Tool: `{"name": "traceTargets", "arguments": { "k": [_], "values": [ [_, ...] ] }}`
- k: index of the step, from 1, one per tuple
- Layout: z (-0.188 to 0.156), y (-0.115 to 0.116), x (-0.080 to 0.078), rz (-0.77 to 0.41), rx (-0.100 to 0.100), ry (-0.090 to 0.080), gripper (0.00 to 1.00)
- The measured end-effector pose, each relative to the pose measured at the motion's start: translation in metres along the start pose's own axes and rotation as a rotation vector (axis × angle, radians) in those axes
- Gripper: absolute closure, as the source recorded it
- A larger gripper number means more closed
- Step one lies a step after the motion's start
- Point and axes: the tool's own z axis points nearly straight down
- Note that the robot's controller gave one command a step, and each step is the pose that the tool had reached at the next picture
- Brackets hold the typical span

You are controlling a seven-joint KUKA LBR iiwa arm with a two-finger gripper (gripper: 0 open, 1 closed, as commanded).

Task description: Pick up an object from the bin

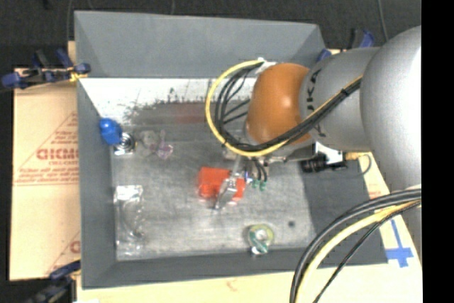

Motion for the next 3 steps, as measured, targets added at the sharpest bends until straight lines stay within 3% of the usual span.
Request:
{"name": "traceTargets", "arguments": {
  "k": [1, 2, 3],
  "values": [
    [-0.004, 0.001, -0.003, 0.001, -0.002, -0.009, 1.0],
    [-0.013, 0.014, 0.03, -0.16, 0.004, 0.004, 1.0],
    [-0.154, 0.014, 0.045, -0.166, 0.0, -0.005, 1.0]
  ]
}}
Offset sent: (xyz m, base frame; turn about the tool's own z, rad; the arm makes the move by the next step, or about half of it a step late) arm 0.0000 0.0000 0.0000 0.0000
